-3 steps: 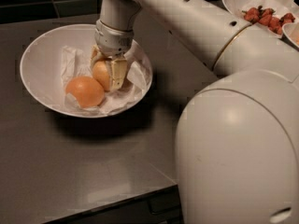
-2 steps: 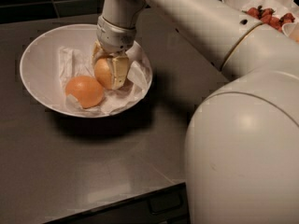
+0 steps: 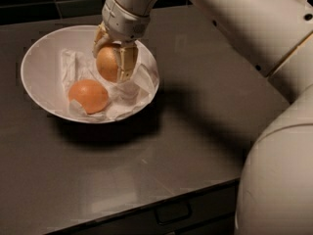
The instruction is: Pick orange from white bowl
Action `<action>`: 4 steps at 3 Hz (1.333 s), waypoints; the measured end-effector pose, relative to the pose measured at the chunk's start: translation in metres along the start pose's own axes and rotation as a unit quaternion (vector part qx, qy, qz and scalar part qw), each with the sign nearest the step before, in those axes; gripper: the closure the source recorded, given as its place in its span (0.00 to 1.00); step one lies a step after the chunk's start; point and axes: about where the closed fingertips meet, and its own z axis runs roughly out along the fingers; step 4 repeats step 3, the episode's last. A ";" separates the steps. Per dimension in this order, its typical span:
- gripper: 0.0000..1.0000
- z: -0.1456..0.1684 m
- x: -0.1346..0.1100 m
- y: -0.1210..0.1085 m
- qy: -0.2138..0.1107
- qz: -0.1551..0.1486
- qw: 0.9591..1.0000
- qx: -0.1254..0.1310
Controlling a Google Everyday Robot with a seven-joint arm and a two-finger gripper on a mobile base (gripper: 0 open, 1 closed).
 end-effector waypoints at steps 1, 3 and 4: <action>1.00 -0.022 -0.015 -0.006 -0.002 -0.033 0.999 0.037; 1.00 -0.039 -0.027 -0.011 -0.001 -0.054 0.997 0.062; 1.00 -0.039 -0.027 -0.011 -0.001 -0.054 0.997 0.062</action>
Offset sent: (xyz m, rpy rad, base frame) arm -0.0173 0.0049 0.0721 0.1207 -0.1944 0.0732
